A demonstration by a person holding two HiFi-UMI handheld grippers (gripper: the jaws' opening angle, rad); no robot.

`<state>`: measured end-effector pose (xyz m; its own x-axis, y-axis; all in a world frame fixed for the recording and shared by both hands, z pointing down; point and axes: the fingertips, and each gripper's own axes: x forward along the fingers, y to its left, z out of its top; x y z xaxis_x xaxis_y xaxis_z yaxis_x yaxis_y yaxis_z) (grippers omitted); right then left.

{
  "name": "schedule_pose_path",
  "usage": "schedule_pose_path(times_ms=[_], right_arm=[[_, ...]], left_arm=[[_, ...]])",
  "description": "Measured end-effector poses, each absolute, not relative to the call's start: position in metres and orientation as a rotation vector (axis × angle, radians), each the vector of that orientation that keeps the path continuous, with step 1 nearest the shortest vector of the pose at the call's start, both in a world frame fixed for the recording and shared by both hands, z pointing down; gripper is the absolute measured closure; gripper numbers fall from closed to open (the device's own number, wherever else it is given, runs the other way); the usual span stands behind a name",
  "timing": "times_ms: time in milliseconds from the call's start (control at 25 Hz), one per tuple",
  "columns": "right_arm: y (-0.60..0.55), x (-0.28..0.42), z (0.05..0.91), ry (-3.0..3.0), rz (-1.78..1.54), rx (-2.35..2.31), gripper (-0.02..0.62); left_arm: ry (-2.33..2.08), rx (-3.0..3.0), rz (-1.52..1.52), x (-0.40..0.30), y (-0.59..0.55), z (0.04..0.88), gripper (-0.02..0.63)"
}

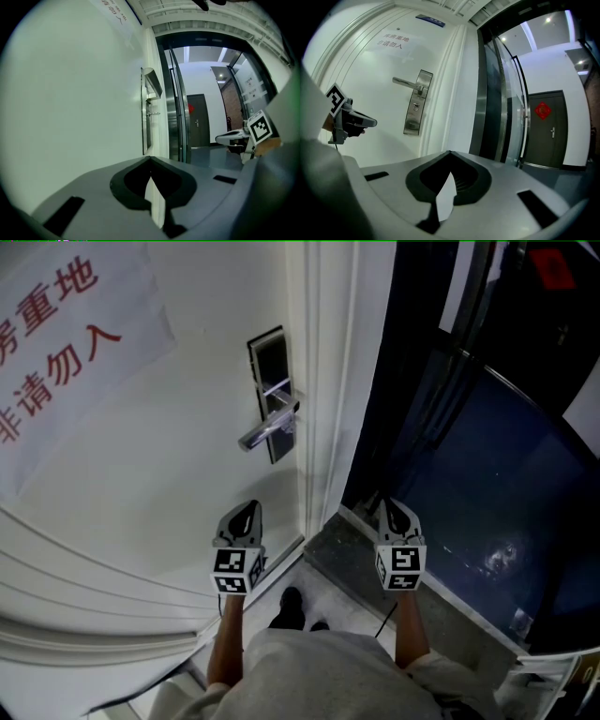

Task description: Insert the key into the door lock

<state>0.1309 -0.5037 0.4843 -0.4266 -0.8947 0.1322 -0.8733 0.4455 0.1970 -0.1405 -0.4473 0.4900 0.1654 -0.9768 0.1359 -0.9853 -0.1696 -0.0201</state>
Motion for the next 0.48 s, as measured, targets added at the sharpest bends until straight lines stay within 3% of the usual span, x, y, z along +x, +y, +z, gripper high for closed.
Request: schedule_pose_path(times_ms=[480], right_arm=[[-0.5017, 0.1223, 0.4853, -2.499, -0.144, 1.52, 0.574]], left_arm=[[-1.975, 2.351, 0.19, -0.1367, -0.4466, 0.4894, 0.589]])
